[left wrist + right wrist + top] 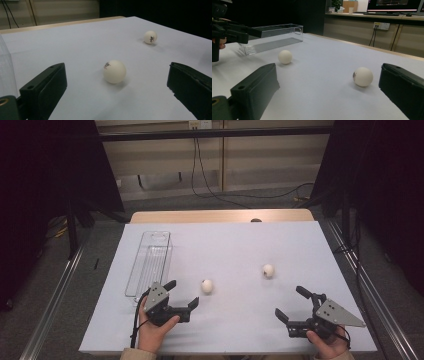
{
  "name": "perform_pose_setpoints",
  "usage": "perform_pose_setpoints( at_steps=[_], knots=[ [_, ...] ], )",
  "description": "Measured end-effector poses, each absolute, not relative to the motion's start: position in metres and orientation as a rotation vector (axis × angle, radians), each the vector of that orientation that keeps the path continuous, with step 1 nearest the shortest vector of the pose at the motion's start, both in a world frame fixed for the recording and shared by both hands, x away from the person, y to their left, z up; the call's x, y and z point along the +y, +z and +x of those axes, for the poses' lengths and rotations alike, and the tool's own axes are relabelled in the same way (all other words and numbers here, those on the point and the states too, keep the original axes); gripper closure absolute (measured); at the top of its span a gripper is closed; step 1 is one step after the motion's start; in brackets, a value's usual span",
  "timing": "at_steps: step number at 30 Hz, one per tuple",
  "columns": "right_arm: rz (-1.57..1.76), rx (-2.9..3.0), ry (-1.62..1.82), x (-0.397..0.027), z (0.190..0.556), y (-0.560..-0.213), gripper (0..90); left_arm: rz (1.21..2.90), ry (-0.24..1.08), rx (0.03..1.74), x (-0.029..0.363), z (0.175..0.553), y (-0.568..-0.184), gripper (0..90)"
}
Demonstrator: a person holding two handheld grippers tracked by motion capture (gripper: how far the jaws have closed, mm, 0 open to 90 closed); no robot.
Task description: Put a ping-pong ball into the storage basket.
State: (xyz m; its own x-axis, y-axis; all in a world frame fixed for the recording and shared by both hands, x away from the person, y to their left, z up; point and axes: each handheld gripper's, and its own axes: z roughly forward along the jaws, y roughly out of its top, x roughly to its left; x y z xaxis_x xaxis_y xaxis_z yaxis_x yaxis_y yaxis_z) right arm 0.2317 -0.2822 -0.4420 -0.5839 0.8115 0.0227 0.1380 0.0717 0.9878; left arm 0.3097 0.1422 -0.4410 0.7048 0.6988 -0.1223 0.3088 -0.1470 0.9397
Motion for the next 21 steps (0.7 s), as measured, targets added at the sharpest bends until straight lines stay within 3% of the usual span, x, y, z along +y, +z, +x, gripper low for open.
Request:
perform_pose_setpoints(
  at_steps=[21],
  knots=[
    [0.942,1.793,1.554,-0.2831,0.2318,-0.4421,1.5,1.759,0.395,0.818,0.1338,0.3148,-0.4431,2.7]
  ],
)
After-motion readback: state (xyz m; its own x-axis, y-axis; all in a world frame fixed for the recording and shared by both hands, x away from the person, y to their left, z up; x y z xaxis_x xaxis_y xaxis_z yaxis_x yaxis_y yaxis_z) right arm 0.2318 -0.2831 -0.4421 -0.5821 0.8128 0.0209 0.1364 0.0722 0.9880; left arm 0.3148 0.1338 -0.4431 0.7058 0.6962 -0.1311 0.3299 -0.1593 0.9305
